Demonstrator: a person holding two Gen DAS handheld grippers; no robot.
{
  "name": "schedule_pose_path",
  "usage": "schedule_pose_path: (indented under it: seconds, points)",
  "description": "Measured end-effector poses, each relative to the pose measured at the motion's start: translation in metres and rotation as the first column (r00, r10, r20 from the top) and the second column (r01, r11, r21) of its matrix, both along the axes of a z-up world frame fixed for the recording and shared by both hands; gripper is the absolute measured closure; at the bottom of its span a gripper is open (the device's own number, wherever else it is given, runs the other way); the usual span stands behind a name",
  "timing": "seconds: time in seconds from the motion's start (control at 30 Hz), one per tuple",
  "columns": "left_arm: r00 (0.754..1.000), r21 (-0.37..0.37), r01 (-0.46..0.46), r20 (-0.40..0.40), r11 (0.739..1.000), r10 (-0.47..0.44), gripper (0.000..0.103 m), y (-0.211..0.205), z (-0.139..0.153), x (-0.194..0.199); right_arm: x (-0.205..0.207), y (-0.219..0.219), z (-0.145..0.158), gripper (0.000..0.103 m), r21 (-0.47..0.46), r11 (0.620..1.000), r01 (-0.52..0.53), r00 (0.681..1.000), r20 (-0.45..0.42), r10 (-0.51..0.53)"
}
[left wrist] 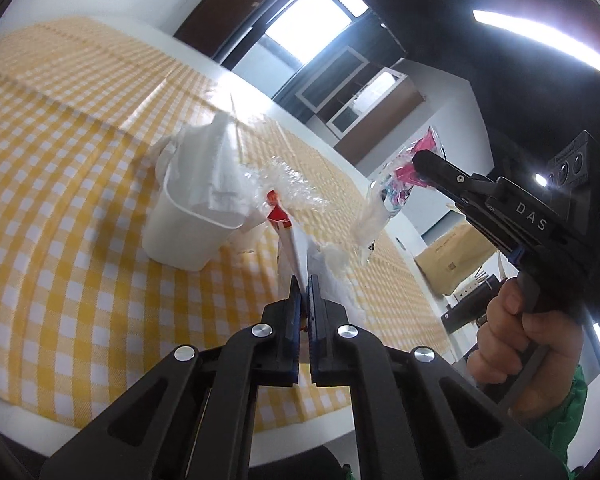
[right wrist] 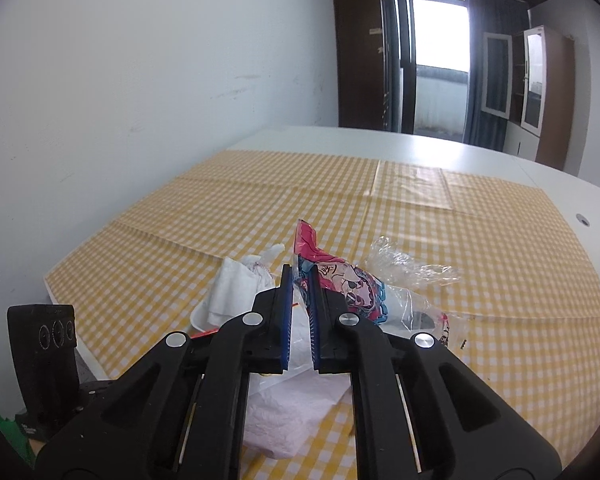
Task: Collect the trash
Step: 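Grasp the white zip bag with left tool while right tool grasps pink-labelled bottle, then carry zip bag and bottle in both tools down over the wastebasket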
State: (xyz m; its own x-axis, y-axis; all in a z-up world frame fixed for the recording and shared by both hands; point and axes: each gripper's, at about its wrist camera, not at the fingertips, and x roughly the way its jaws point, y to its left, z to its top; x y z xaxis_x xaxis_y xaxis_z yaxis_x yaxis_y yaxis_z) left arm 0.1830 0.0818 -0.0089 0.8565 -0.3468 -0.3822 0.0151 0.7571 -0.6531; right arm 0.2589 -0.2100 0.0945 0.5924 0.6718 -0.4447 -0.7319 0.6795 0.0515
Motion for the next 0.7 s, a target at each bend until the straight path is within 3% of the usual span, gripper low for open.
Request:
schedule_pose_path:
  seconds: [0.1, 0.33, 0.7]
  points:
    - [0.999, 0.076, -0.015, 0.042, 0.997, 0.012, 0.102, -0.008, 0.013, -0.016, -0.015, -0.016, 0.008, 0.097, 0.031, 0.999, 0.005, 1.000, 0.025, -0.005]
    - [0.996, 0.152, -0.032, 0.083, 0.988, 0.019, 0.102, -0.019, 0.026, -0.049, -0.054, -0.039, 0.010, 0.097, 0.040, 0.999, -0.006, 0.998, 0.058, 0.004]
    - [0.985, 0.220, -0.078, 0.170, 0.972, 0.040, 0.102, -0.024, 0.058, -0.105, -0.118, -0.084, -0.018, 0.097, 0.093, 0.996, -0.013, 0.999, 0.035, 0.009]
